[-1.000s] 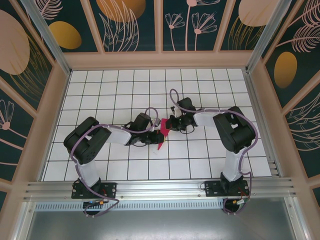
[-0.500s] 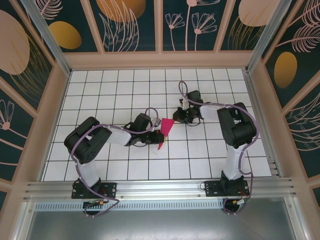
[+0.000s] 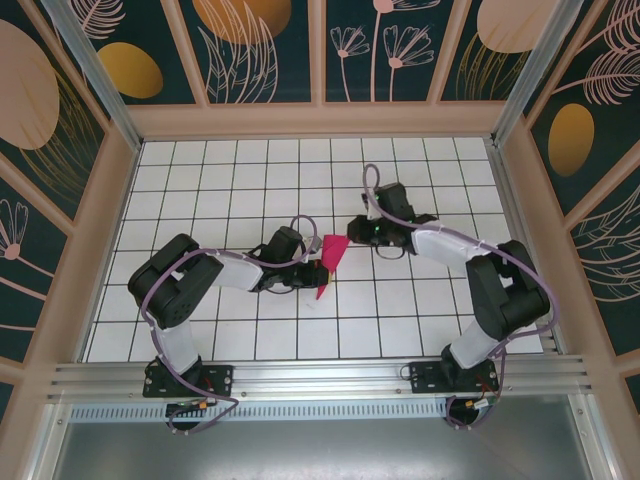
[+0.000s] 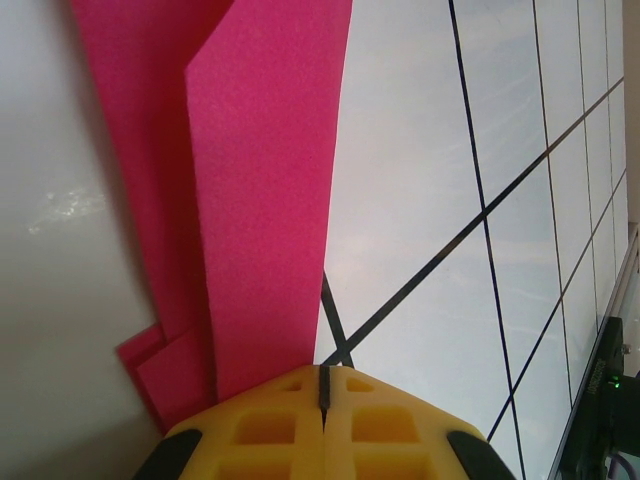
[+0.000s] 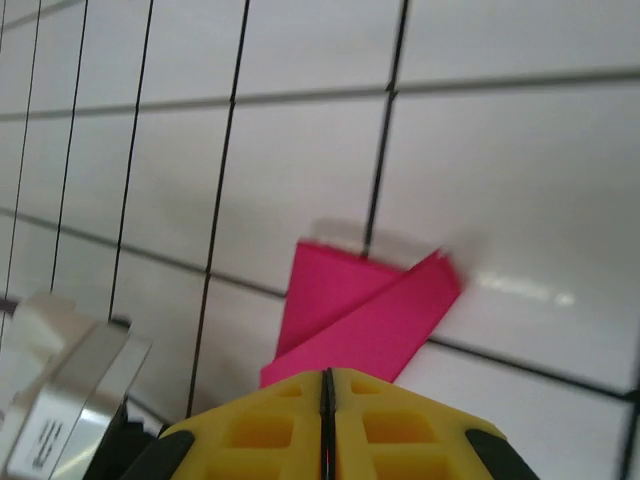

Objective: Fold a paper plane with a square sheet of paper (fold left side to right side)
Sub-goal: Fold the wing for the fifth time at the center of the table.

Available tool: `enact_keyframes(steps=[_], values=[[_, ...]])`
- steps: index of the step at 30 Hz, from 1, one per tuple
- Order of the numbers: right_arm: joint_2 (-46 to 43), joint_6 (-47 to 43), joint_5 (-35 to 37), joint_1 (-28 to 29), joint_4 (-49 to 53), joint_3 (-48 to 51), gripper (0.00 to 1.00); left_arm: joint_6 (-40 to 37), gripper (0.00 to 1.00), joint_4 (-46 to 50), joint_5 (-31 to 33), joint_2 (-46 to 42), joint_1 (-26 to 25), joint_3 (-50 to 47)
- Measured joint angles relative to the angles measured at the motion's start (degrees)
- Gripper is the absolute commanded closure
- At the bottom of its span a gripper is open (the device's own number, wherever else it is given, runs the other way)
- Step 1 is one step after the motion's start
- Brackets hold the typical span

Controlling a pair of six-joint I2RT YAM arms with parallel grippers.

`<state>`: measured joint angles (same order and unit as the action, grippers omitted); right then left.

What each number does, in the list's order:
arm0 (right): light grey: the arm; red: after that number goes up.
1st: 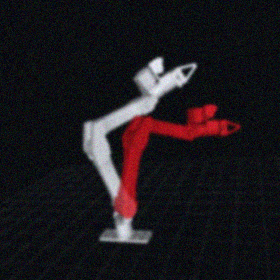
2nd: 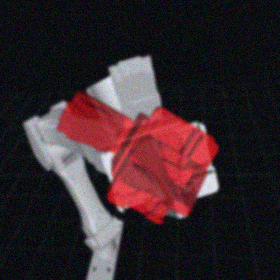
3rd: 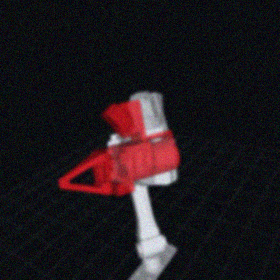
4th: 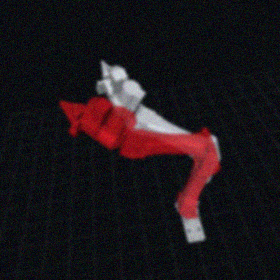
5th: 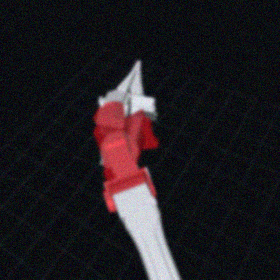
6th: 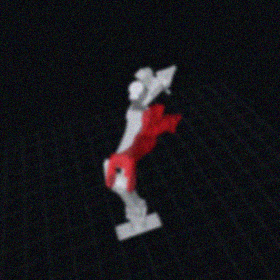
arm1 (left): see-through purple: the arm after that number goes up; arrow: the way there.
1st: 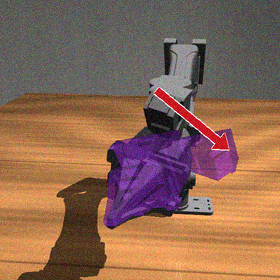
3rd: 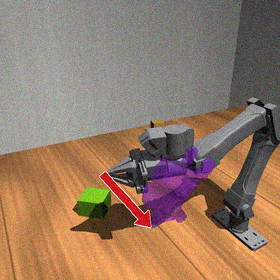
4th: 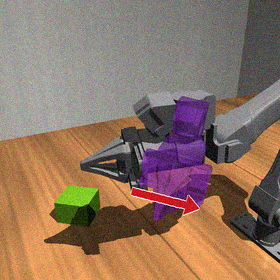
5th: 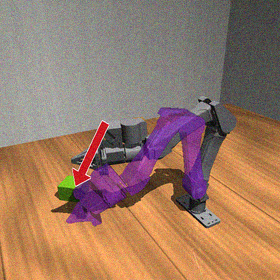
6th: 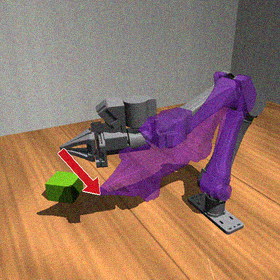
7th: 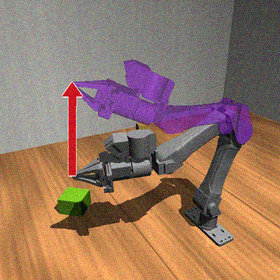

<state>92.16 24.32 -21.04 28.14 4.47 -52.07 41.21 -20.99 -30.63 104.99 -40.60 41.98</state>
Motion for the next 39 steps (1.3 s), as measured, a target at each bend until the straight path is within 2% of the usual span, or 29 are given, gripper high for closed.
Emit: enact_keyframes(steps=[7,18,39], values=[[1.22,4.90,-2.67,5.35,-2.82,4.26,0.88,0.00,0.95,0.26,0.07,0.00,-0.02,0.15],[4.94,7.61,-4.98,5.44,-7.69,4.24,0.89,0.20,0.96,0.26,0.26,0.00,-0.11,0.15],[12.79,7.56,-5.33,5.27,-8.09,0.57,0.90,0.37,0.96,0.50,0.79,-0.07,-0.35,0.26]])
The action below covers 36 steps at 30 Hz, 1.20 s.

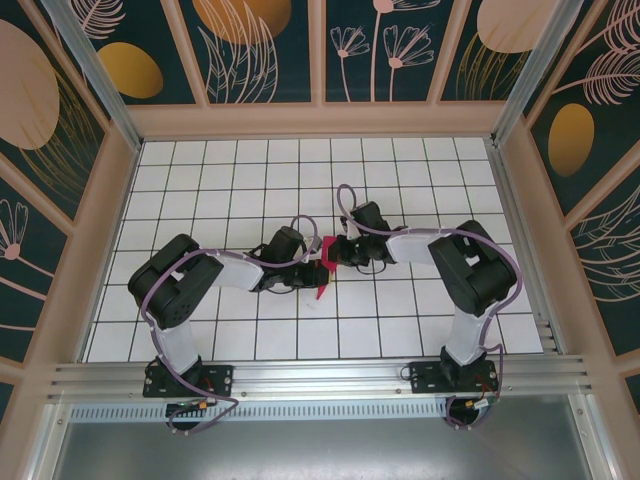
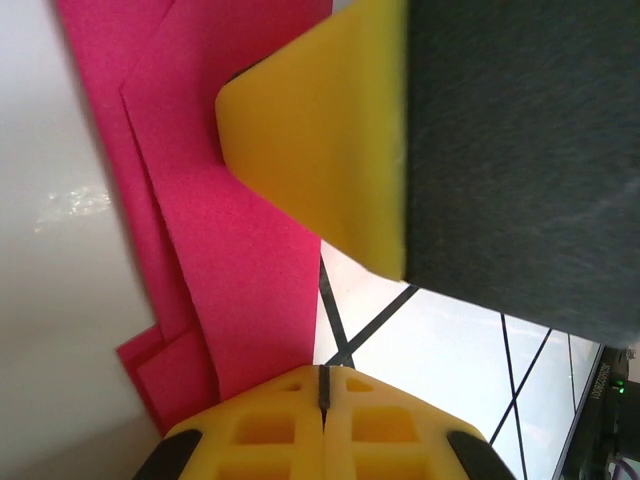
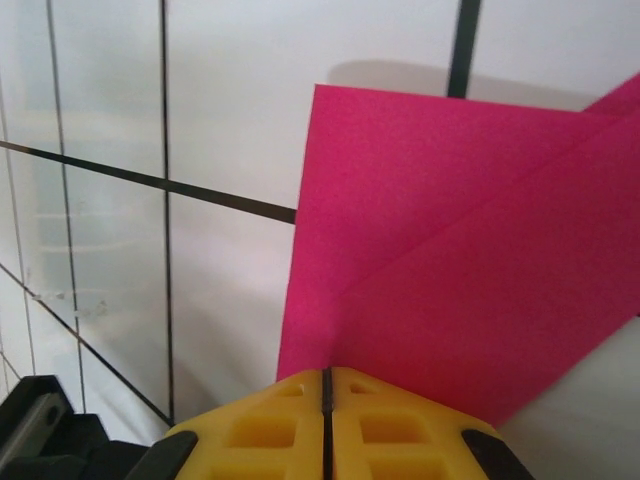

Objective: Fold a paper plane with a square sheet of paper (fold left side to right side)
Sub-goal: Fold the wing for the fifth time at the center of the table.

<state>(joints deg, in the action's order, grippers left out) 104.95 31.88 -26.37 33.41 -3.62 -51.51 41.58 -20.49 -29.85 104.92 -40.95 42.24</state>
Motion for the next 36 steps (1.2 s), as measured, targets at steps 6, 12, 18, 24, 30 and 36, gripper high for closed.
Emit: enact_keyframes(steps=[6,12,18,24,30,36], values=[[0.70,0.00,-0.55,-0.57,-0.02,0.00,0.91,-0.48,0.95,0.79,0.59,-0.42,-0.50,0.00],[0.87,0.00,-0.87,-0.63,0.52,-0.31,0.91,-2.21,0.95,2.14,2.21,-1.62,-1.64,-0.50],[1.31,-0.02,-1.97,-0.63,1.66,-0.94,0.91,-3.06,0.95,2.69,3.21,-3.43,-2.86,-2.38],[1.53,-0.02,-2.91,-0.63,2.51,-1.29,0.91,-3.02,0.95,1.51,3.80,-5.14,-3.41,-5.14],[1.66,-0.02,-3.54,-0.63,2.86,-1.40,0.91,-3.02,0.95,0.98,3.80,-6.69,-3.65,-7.17],[1.75,-0.07,-3.72,-0.57,3.80,-1.84,0.91,-2.99,0.95,0.98,3.82,-7.67,-3.87,-8.33]])
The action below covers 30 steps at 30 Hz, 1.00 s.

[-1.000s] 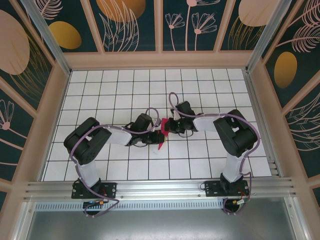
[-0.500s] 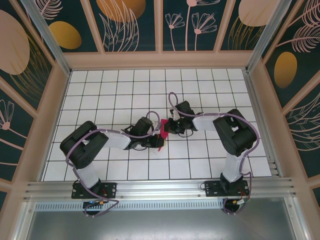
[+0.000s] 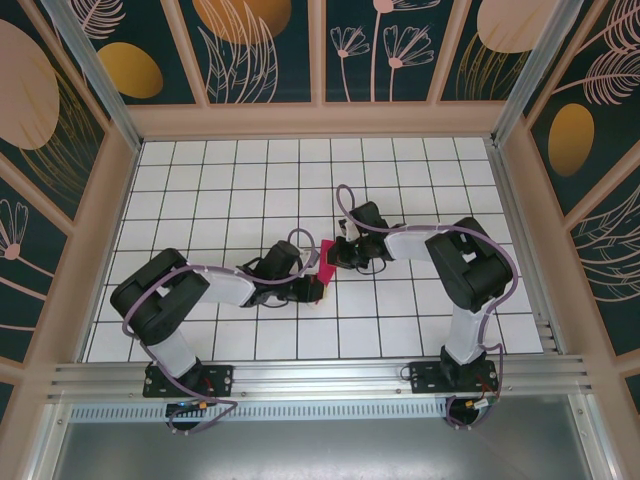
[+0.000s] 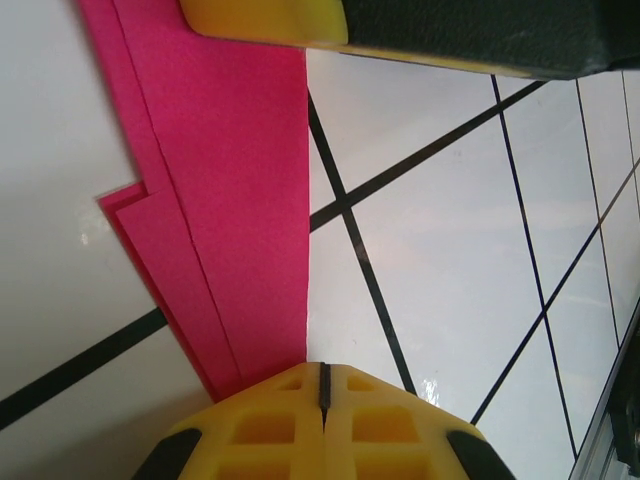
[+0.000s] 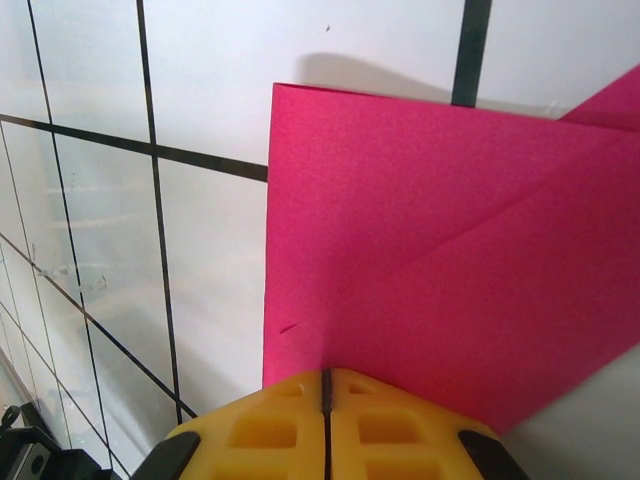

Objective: Fold a paper plane with a square sheet of paper (fold left side to right side)
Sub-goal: Fold the wing for the fifth time at the center of the table.

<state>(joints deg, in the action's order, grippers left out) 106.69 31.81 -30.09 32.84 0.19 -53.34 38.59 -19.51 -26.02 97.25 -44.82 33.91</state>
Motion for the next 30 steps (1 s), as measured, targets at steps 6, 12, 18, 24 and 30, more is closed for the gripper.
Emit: enact_keyframes(steps=[6,12,18,24,30], values=[[0.15,-0.17,-0.52,-0.15,0.28,-0.09,0.91,0.07,0.95,-0.11,0.00,-2.45,-0.46,-2.62],[0.31,-0.15,-1.01,-0.28,0.31,-0.20,0.91,0.59,0.95,0.24,-0.07,-4.26,-0.76,-4.57],[0.31,-0.17,-1.01,-0.28,0.31,-0.20,0.91,0.68,0.97,1.60,-0.20,-6.21,-1.09,-5.79],[0.31,-0.35,0.04,-1.29,-0.28,-0.31,0.91,1.36,0.99,11.37,-1.01,-11.06,-2.21,-5.99],[0.28,-0.35,0.24,-1.42,-0.46,-0.31,0.91,2.19,0.93,19.45,-2.19,-17.42,-0.22,-3.69]])
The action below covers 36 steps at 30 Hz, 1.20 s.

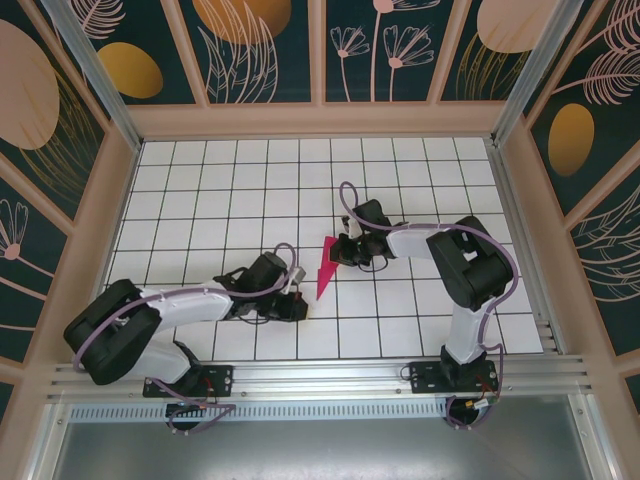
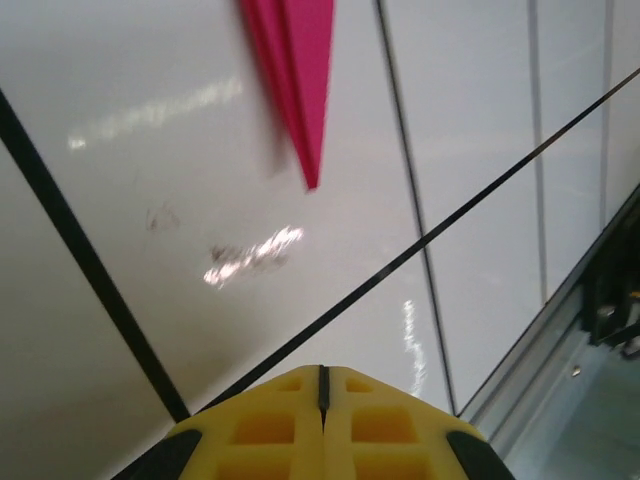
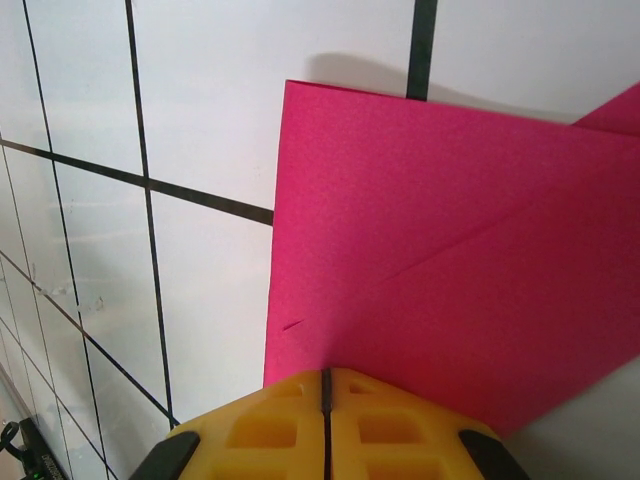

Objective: Fold a paper plane with a square sheet of paper (fold left side to right side)
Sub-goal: Fold the wing for the fifth time at the center of the table.

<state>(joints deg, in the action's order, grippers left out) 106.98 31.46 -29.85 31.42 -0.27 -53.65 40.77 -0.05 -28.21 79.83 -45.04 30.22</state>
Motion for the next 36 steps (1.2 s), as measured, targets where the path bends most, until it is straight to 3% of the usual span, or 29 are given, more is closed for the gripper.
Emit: enact_keyframes(steps=[4,9,18,22,29,36], values=[[0.00,0.00,0.02,0.00,-0.15,0.02,0.91,-0.07,0.91,-0.22,-0.04,1.51,2.12,5.29],[0.00,0.00,0.09,-0.07,-0.28,0.02,0.91,-0.63,0.91,-2.71,-1.44,11.19,2.51,13.07],[-0.20,0.02,0.39,-0.17,-0.76,0.15,0.92,-2.54,0.95,-3.37,-1.44,22.12,2.51,16.17],[-1.38,0.02,1.84,-0.33,-0.74,0.81,0.97,-2.69,0.97,-4.57,-1.73,22.71,2.67,15.76],[-8.04,0.00,3.85,-0.63,-0.04,3.26,0.99,-2.69,0.99,-8.31,-1.99,22.34,2.78,13.64],[-8.59,0.46,4.07,3.34,-0.87,3.56,0.99,-2.69,0.99,-9.49,-2.05,22.21,2.78,13.05]])
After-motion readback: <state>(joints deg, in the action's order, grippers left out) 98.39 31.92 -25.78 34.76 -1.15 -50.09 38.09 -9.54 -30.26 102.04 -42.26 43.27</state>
